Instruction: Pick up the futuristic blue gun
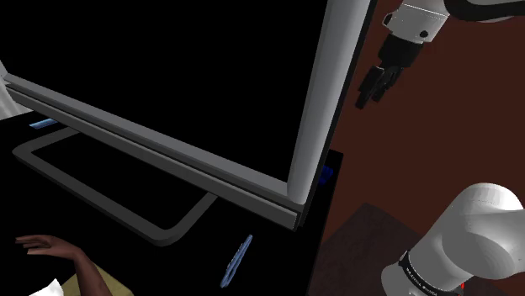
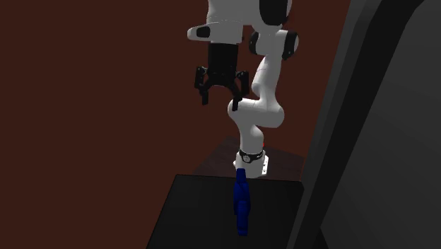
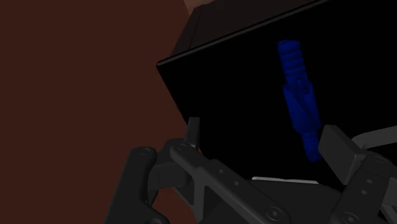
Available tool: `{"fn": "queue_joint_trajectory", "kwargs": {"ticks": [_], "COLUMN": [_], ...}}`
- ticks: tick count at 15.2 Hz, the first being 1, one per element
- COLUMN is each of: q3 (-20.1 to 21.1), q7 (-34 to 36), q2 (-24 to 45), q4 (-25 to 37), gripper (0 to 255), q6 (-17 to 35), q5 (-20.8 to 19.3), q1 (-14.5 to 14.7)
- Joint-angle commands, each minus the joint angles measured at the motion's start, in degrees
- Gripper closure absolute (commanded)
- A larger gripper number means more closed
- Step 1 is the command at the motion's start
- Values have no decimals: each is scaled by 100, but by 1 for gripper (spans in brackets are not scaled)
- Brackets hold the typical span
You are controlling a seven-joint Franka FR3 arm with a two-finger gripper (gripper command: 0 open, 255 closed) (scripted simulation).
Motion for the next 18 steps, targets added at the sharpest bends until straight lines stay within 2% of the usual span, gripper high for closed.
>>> {"fn": "queue_joint_trajectory", "kwargs": {"ticks": [1,10,18], "q3": [0,475,903], "q7": [0,315,575], "q2": [0,1032,2341], "q4": [0,-519,-516], "gripper": [0,0,0], "q6": [0,1421,2630], "q5": [0,353,553], "q1": [0,288,517]}}
